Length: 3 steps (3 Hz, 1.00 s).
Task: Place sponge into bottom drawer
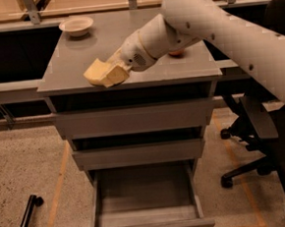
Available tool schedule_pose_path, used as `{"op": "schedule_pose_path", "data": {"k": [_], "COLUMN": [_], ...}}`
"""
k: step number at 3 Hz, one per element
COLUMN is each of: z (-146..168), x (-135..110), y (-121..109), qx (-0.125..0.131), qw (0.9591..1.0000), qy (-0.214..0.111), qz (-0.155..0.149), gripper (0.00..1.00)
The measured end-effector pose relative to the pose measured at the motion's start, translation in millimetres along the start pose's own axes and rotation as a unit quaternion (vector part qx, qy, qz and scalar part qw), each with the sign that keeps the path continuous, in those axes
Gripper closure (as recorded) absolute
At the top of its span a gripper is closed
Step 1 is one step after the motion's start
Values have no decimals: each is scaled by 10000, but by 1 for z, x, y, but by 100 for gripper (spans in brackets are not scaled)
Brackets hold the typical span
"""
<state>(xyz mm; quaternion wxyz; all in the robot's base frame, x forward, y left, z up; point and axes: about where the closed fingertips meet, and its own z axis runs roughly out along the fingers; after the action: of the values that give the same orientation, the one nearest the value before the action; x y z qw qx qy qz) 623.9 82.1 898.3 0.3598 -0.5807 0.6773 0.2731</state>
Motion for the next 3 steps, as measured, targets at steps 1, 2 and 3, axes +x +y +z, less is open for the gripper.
{"op": "schedule_pose_path", "data": {"k": [1,2,3], "z": [-20,-20,-1], "x": [48,48,53], "y": [35,35,38], "qx": [-133,-133,-368], "qw": [9990,9990,9986], "qy": [-70,-70,-96], "qz": [426,426,365], "gripper": [100,100,100]}}
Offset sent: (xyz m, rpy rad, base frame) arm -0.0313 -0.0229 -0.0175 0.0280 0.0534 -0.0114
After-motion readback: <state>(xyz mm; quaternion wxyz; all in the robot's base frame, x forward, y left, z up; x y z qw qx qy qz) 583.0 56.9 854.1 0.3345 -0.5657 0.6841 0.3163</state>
